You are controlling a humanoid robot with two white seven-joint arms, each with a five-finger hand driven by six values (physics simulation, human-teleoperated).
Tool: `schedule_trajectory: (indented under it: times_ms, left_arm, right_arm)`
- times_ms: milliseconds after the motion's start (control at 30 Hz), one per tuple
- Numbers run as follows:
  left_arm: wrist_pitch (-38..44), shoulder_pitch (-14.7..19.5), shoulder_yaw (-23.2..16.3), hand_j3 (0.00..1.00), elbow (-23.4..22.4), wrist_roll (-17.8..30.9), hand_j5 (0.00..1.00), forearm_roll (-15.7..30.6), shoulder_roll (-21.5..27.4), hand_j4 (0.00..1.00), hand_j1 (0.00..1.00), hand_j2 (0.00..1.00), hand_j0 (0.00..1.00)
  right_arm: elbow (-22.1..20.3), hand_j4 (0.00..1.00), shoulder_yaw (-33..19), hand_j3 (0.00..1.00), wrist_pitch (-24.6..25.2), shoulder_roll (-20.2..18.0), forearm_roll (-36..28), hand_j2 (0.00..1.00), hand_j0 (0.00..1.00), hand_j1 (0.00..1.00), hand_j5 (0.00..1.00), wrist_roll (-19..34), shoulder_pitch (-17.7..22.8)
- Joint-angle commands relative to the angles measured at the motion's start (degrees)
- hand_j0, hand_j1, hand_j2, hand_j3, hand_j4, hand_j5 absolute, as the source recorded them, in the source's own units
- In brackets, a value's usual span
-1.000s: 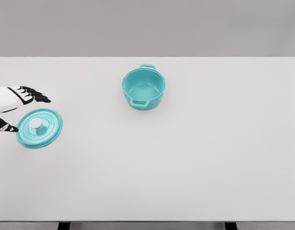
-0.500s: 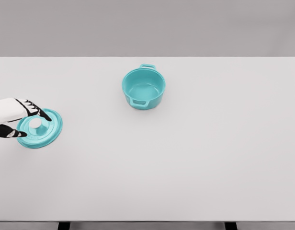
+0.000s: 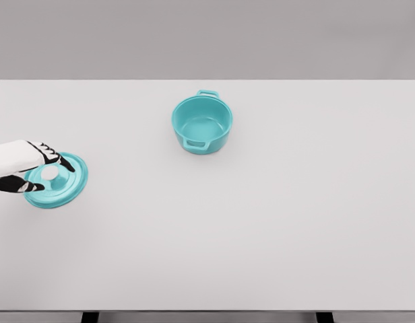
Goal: Cover the pot with left arm
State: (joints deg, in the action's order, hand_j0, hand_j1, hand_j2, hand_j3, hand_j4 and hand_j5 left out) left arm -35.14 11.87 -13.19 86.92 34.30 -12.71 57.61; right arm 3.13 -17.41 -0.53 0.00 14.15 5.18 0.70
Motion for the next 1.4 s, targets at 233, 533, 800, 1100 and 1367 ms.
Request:
schedule_trajectory:
  times_ms: [233,533,800,1100,1367]
  left_arm:
    - [0.14,1.14,0.01,0.73,-2.90,-0.02,0.73,-3.46,-2.06,0.73,0.73,0.73,0.73]
    - [0.14,2.11,0.45,0.73,-5.18,-0.02,0.73,-6.45,-4.43,0.73,0.73,0.73,0.73]
    - [0.14,2.46,0.45,0.73,-6.68,-0.02,0.73,-7.77,-5.58,0.73,0.73,0.73,0.73]
    - [0.14,3.52,0.71,0.73,-7.99,-0.11,0.73,-11.02,-6.81,0.73,0.73,0.73,0.73]
    - [0.14,4.04,0.71,0.73,-8.26,-0.11,0.73,-11.90,-7.51,0.73,0.73,0.73,0.73]
  right_arm:
    - [0.03,1.00,0.00,1.00,0.00,0.00,0.00,1.00,1.00,1.00,1.00,0.01,0.00]
    - [-0.06,1.00,0.00,1.00,0.00,0.00,0.00,1.00,1.00,1.00,1.00,0.01,0.00]
    - [-0.06,1.00,0.00,1.00,0.00,0.00,0.00,1.00,1.00,1.00,1.00,0.01,0.00]
    - [0.03,1.00,0.00,1.00,0.00,0.00,0.00,1.00,1.00,1.00,1.00,0.01,0.00]
    - [-0.06,1.00,0.00,1.00,0.00,0.00,0.00,1.00,1.00,1.00,1.00,0.01,0.00]
